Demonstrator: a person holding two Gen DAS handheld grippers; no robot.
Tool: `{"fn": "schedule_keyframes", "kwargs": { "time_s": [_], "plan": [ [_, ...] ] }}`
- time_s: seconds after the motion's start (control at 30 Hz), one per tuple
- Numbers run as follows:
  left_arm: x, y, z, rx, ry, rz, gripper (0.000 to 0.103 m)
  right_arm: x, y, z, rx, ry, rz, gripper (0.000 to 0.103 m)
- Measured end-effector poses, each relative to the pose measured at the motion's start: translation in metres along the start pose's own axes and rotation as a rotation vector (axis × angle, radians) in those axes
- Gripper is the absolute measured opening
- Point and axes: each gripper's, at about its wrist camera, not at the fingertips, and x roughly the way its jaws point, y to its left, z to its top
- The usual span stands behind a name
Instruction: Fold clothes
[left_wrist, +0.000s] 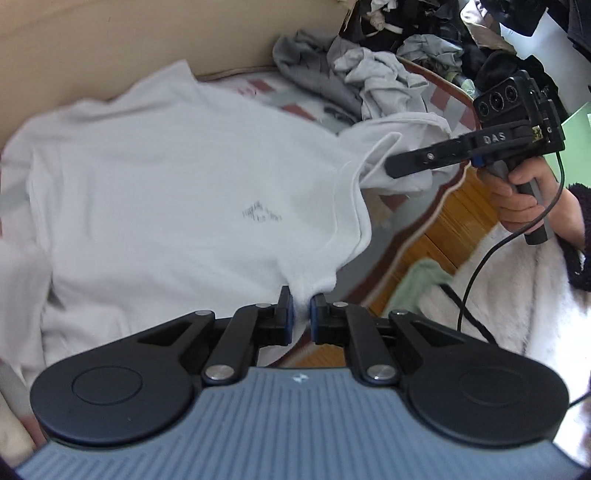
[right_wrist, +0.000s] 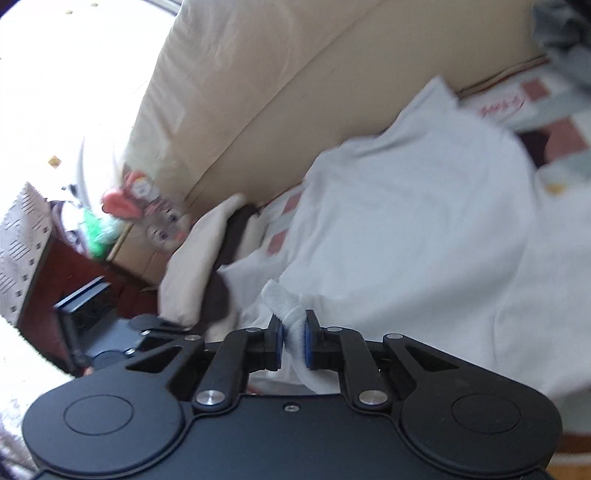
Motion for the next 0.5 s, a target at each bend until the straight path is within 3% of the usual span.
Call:
{"fn": "schedule_keyframes", "kwargs": {
  "time_s": [0.1,0.17,0.3,0.4,0.5],
  "plan": [
    [-0.007,0.006,-0.004,-0.035,-0.013,-0.022,0.008,0.000,0.005,-0.010,0.009,0.055,0.042,0.012],
    [-0.011,0.013,-0.007,-0.085,0.004,-0.087,0.009,-0.001,0.006,-0.014,0.015,0.090,0.056,0.011],
    [0.009,0.029,-0.020,-0.215,0.050,-0.150,0.009,0.007,0.007,-0.025,-0.045,0.195,-0.013,0.011],
    [0.025,0.017,-0.030,-0.175,0.097,-0.138,0.009,0.016,-0.009,-0.035,0.069,0.246,0.035,0.011],
    [0.017,0.004,-0.028,-0.105,0.078,-0.166,0.009,0.014,-0.007,-0.037,0.095,0.257,0.136,0.011]
  ]
}}
